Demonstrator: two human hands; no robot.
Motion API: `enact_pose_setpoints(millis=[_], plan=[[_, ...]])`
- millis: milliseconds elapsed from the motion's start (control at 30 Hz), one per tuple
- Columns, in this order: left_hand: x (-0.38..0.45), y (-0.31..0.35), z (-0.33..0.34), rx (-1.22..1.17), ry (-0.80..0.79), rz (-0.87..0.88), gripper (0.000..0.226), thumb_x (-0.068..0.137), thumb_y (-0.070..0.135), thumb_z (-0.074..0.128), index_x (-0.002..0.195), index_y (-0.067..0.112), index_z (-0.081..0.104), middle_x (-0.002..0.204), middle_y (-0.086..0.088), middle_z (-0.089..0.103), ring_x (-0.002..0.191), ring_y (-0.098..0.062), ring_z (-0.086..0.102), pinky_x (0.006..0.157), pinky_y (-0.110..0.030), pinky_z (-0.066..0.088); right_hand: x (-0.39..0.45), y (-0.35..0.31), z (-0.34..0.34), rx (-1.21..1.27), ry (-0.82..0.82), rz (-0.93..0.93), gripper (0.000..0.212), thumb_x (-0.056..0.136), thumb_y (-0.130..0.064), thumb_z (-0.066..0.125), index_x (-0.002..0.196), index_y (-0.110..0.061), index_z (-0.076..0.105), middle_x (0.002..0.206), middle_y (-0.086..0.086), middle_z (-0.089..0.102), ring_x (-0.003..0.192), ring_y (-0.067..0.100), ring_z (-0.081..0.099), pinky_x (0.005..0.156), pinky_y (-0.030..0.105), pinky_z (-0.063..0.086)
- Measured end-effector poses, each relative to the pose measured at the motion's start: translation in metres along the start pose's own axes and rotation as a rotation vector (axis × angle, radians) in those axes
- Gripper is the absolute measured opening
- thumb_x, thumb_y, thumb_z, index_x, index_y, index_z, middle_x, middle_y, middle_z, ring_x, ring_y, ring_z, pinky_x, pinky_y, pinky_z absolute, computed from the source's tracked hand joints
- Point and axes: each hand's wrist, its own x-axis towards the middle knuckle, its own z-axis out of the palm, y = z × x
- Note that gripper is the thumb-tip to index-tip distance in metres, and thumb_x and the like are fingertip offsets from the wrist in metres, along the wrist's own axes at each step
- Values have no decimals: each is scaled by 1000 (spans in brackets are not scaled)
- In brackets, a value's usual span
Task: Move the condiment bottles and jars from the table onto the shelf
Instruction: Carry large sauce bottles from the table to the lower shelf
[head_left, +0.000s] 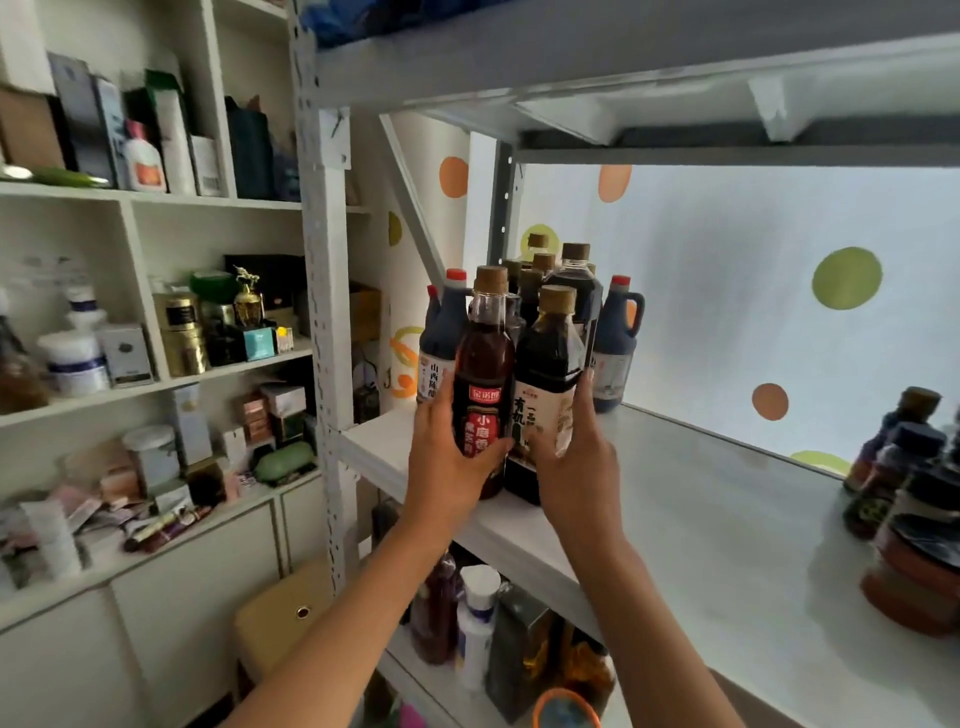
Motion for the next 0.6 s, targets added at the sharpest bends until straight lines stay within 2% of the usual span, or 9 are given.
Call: enact_pose_setpoints(millis=[100,267,367,500,600], plan=[[-3,-3,1,65,48,8,89,73,41,80,146,31,31,132,6,47,120,-8,48,98,-28,42,-9,7,7,-175,28,31,73,93,-19,65,154,-25,25,134,2,61,113,22,63,89,33,56],[9,-9,-3,93,109,-14,76,73,39,81,136,24,42,125,4,58,113,-14,57,90,-27,44,14,9,16,-147,49,59,51,88,-11,70,132,-18,46,126,3,63,112,24,63,84,31,54],[20,-18,-12,115,166,-39,75,75,35,80,136,17,42,126,-1,59,113,-19,57,89,-28,44,29,10,23,-139,47,103,45,87,-7,68,126,-15,46,124,8,62,110,29,62,82,35,53],[38,-32,-22,133,188,-33,72,76,33,80,135,16,43,124,-3,60,111,-20,59,87,-27,43,41,10,30,-149,42,129,44,87,-4,65,126,-10,45,126,10,59,112,31,59,86,40,53],[49,-44,-26,157,203,-26,73,76,36,79,135,15,43,125,-4,60,113,-21,59,91,-32,48,47,10,34,-164,36,136,46,89,-5,66,129,-9,44,129,12,56,114,33,58,87,41,51]])
